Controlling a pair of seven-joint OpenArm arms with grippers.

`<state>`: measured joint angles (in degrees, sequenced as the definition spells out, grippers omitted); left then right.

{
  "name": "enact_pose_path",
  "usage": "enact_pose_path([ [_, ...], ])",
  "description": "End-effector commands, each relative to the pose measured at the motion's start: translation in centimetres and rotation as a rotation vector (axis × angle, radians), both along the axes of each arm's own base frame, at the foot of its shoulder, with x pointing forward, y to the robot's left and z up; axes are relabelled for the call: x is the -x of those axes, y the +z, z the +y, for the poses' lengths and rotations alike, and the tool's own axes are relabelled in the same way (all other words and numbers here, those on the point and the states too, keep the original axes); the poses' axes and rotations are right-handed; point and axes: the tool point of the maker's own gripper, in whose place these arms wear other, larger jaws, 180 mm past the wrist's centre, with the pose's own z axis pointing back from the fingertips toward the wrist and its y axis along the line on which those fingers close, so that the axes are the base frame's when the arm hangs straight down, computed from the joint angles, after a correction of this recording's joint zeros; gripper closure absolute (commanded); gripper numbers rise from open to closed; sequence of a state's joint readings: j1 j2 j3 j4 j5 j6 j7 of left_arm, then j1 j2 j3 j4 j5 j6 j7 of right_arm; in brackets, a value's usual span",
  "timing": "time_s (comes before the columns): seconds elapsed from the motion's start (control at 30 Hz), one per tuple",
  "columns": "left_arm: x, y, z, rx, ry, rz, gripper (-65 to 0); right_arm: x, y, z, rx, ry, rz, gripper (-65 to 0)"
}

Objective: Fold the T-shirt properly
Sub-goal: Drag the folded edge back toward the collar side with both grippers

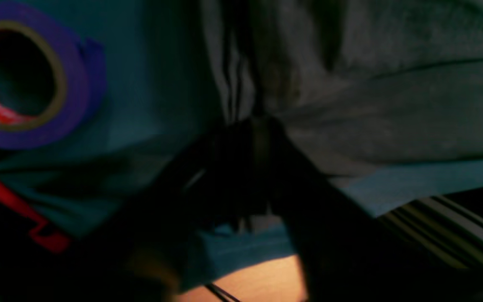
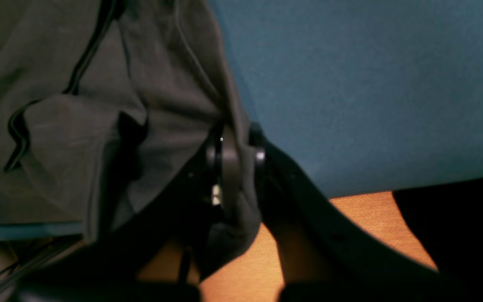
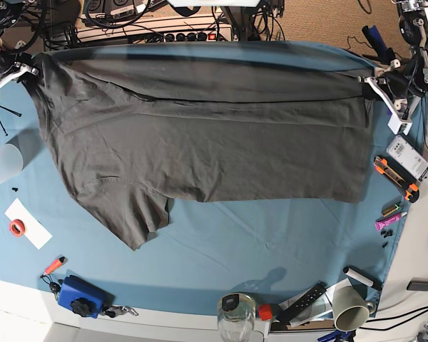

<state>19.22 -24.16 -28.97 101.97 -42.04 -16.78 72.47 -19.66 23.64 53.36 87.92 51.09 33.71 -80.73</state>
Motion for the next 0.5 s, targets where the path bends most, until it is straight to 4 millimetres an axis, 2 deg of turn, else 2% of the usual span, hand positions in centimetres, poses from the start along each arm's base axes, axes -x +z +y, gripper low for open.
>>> enact_pose_path([
  [0.0, 0.2, 0.3, 1.2, -0.046, -0.002, 0.013, -17.1, -0.9, 1.7, -1.1, 0.044, 0.013, -0.048, 0.0],
  [0.1, 0.4, 0.4, 1.1, -0.048, -0.008, 0.023, -18.5, -1.1, 1.9, -0.8, 0.036, 0.027, -0.064, -8.3],
  [0.17, 0.5, 0.6, 1.1, -0.057, -0.016, 0.023, -18.5, -1.1, 1.9, -0.8, 0.036, 0.026, -0.064, -11.0],
  [0.33, 0.8, 1.9, 1.1, -0.138, -0.057, -0.018, -18.5, -1.6, 2.4, -0.7, 0.033, 0.037, -0.085, -11.0],
  [0.47, 0.0, 4.2, 1.0, -0.230, -0.096, -0.119, -18.5, -2.7, 3.8, -0.4, 0.068, 0.065, -0.125, -11.0],
])
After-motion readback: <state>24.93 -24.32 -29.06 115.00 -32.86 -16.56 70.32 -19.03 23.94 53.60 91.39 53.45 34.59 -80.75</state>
